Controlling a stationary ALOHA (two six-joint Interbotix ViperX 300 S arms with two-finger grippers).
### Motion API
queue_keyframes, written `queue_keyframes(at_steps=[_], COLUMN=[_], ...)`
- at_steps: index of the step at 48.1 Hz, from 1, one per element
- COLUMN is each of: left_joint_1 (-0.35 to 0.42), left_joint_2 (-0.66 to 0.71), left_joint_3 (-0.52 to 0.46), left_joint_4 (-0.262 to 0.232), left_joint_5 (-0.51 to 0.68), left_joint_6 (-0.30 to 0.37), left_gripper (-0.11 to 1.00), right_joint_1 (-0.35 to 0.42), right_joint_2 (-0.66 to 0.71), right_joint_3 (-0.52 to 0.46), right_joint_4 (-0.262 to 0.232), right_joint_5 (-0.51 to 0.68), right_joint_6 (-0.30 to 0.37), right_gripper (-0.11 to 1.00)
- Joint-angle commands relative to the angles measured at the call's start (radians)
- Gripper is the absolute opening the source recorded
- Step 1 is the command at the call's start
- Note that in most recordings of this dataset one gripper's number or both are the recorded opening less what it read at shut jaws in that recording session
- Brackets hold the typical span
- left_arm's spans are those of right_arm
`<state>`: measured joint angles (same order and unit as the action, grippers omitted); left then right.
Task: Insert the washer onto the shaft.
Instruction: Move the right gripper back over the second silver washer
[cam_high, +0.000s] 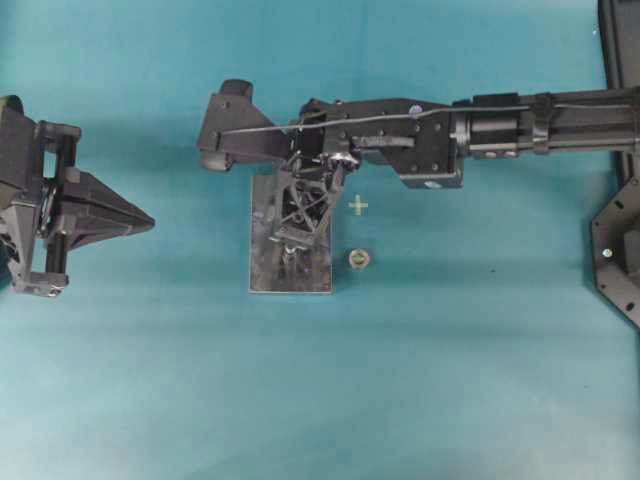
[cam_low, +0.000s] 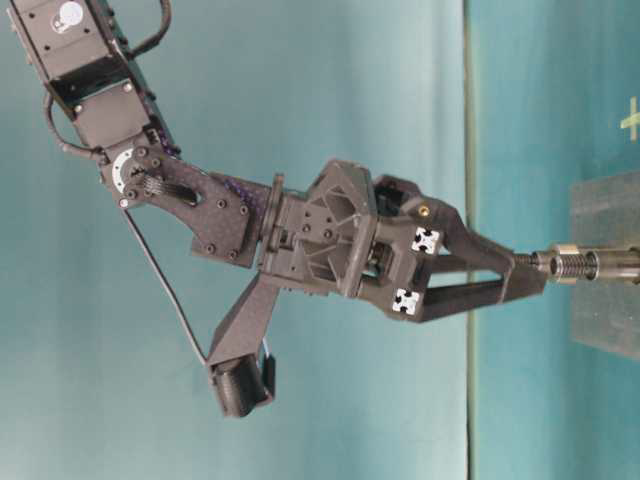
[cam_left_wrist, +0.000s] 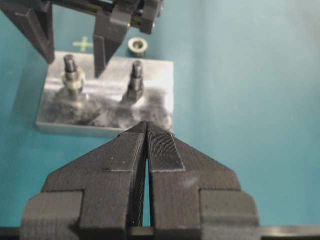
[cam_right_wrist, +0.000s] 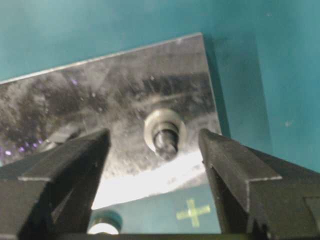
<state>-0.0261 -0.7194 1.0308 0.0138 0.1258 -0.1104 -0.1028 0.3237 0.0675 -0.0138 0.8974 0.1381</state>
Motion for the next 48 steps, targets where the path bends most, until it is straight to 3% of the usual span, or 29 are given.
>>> queue_keyframes(at_steps=[1,17,30,40,48], left_joint_1=[0.000,0.000,0.000,0.000,0.000], left_joint_2=[-0.005,-0.008,-0.011,-0.014,-0.014], left_joint_3=[-0.011,-0.009,-0.011,-0.009,-0.009], left_joint_4=[0.002,0.003,0.002,0.003,0.002], left_joint_5=[-0.009,-0.009,-0.009,-0.009,-0.009], left_joint_6=[-0.002,-0.002,-0.002,-0.002,-0.002], left_gripper=[0.00,0.00,0.00,0.00,0.00], right_joint_1=[0.020,-0.026,0.017,0.029,0.015], right_joint_2=[-0.018,-0.017,-0.015,-0.034,-0.055], right_joint_3=[-0.026,-0.032,-0.058,-0.054,-0.044], right_joint_4=[0.008,0.003,0.012,0.081,0.081], right_joint_5=[0.006,0.005,0.034,0.037,0.040], right_joint_6=[-0.009,0.006,0.002,-0.006,-0.002], right_gripper=[0.77,0.77,0.76,0.76,0.76])
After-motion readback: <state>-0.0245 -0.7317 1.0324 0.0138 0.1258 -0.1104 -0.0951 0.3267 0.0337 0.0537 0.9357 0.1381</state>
